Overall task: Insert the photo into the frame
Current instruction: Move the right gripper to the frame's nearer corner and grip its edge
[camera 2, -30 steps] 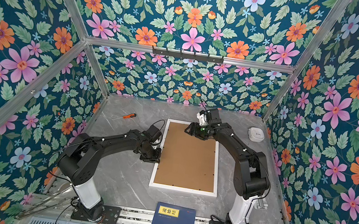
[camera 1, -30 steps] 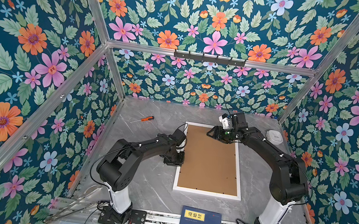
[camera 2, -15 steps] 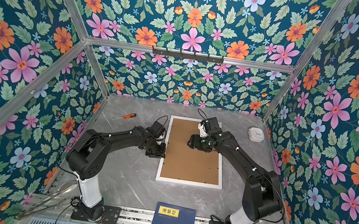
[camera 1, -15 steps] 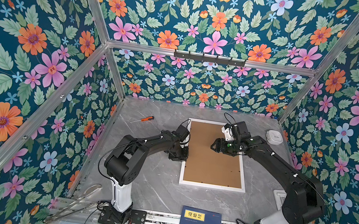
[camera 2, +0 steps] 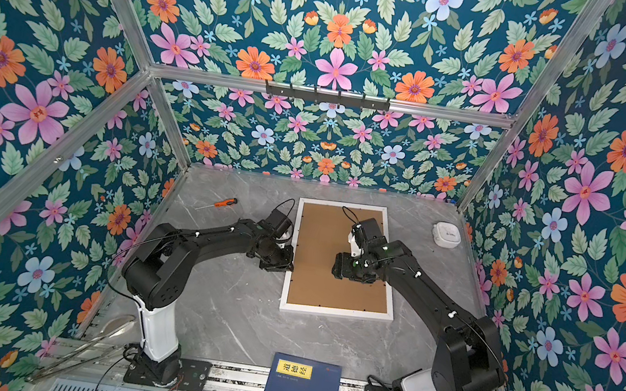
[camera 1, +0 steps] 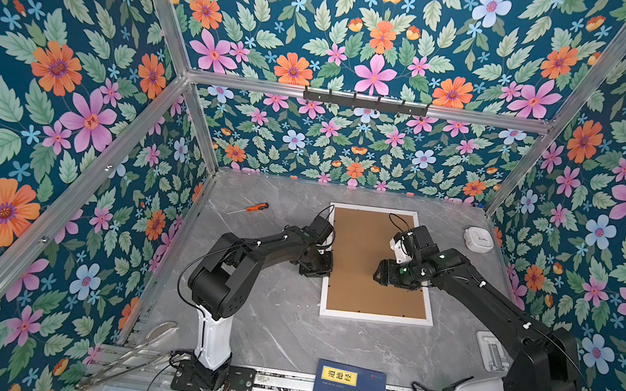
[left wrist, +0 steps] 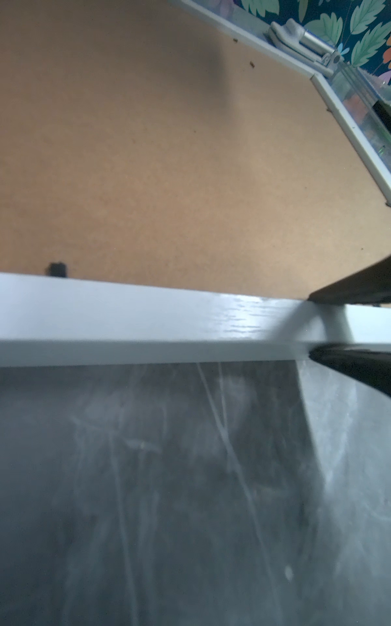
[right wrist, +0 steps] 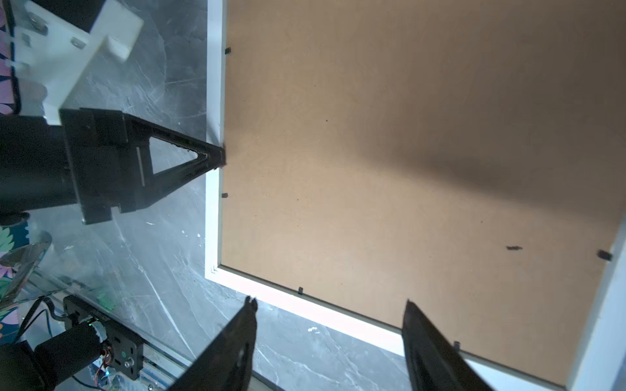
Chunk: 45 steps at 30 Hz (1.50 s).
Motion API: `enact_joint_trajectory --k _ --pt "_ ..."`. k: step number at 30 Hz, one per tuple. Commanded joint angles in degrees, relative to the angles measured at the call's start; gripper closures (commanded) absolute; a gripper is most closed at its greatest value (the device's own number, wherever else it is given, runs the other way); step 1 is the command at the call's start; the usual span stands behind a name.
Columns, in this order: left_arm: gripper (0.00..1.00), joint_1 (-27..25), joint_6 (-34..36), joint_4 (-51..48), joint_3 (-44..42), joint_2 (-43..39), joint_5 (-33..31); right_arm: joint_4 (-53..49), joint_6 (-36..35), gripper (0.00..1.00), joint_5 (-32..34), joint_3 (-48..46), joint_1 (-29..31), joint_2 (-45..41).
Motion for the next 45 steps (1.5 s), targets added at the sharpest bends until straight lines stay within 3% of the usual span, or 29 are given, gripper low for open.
enact_joint_trajectory --k 1,8,16,25,35,45 --pt "0.79 0.1 2.0 -3.9 2.2 1.4 -7.9 -0.7 -2.0 0.31 0.7 -0.5 1.1 -1.0" --pt "0.83 0.2 6.0 -12.7 9.0 2.7 -12.8 1.3 -9.0 0.25 10.6 -2.3 10.9 -3.6" --pt "0.85 0.2 7.6 -15.2 11.9 2.7 -10.6 8.5 -16.7 0.17 25.1 -6.6 25.4 -5.8" --pt "0.85 0.4 9.2 -17.6 14.4 1.8 -7.5 18.9 -26.4 0.15 40.6 -9.6 38.4 -4.8" --pt "0.85 0.9 10.2 -20.1 16.5 0.5 -6.9 29.3 -33.1 0.15 53.2 -11.4 46.9 5.2" --pt "0.85 0.9 10.3 -20.5 16.2 -0.5 -5.9 40.6 -38.3 0.17 59.8 -13.0 48.6 15.7"
